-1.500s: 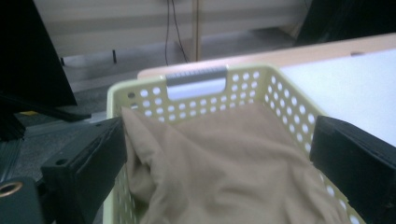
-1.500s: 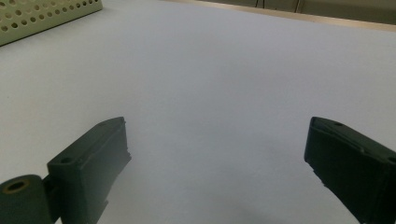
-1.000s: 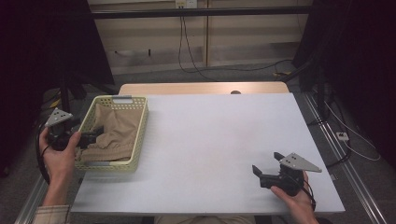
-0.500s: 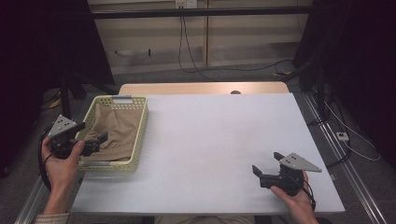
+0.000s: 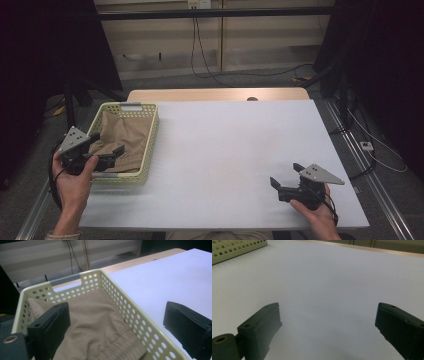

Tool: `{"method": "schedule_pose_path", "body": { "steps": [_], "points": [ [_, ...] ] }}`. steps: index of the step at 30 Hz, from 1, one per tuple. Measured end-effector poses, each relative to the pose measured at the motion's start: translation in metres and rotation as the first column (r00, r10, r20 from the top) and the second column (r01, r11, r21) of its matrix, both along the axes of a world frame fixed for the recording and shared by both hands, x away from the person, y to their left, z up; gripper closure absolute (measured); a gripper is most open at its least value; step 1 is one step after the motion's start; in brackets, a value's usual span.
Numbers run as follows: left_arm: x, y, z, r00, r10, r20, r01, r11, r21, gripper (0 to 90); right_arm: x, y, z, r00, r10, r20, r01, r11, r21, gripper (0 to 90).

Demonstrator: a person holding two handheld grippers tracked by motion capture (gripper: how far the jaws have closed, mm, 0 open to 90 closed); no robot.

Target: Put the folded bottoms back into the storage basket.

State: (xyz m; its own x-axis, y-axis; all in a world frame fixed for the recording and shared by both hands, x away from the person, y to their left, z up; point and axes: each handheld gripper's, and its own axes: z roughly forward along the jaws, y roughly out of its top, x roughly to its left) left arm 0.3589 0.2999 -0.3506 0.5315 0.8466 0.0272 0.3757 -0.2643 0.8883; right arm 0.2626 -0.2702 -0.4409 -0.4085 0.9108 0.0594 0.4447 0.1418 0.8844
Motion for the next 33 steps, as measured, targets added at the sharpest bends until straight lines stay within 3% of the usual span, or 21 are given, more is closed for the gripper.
{"method": "schedule_pose_path", "body": {
  "steps": [8,12,15,18,28,30,33],
  "points": [
    [-0.002,-0.018,0.002,0.9990,-0.045,0.000,0.045,0.9989,0.013,7.2,0.000,0.000,0.000,1.0000,0.001,0.000,-0.001,1.0000,0.000,6.3],
    [0.001,-0.026,0.004,0.9984,-0.056,-0.004,0.056,0.9984,-0.009,7.2,0.000,0.000,0.000,1.0000,0.001,0.000,-0.001,1.0000,0.001,6.2],
    [0.004,-0.034,0.003,0.9982,-0.059,-0.009,0.059,0.9982,0.007,7.2,0.000,0.000,0.000,1.0000,0.001,0.000,-0.001,1.0000,0.001,6.2],
    [0.006,-0.041,0.004,0.9972,-0.074,-0.004,0.074,0.9971,-0.014,6.7,0.000,0.000,0.000,1.0000,0.001,0.004,-0.001,1.0000,-0.001,6.2],
    [0.006,-0.066,0.008,0.9948,-0.101,-0.013,0.101,0.9948,-0.013,6.3,0.000,0.000,0.001,1.0000,0.002,0.004,-0.002,1.0000,0.000,6.2],
    [0.006,-0.071,0.009,0.9957,-0.092,-0.005,0.092,0.9956,0.012,5.9,0.000,0.000,0.000,1.0000,0.002,0.005,-0.002,1.0000,-0.001,6.2],
    [0.007,-0.076,0.010,0.9931,-0.117,-0.008,0.117,0.9931,-0.007,5.4,0.000,0.000,0.001,1.0000,0.003,0.005,-0.003,1.0000,-0.001,6.2]
  ]
}}
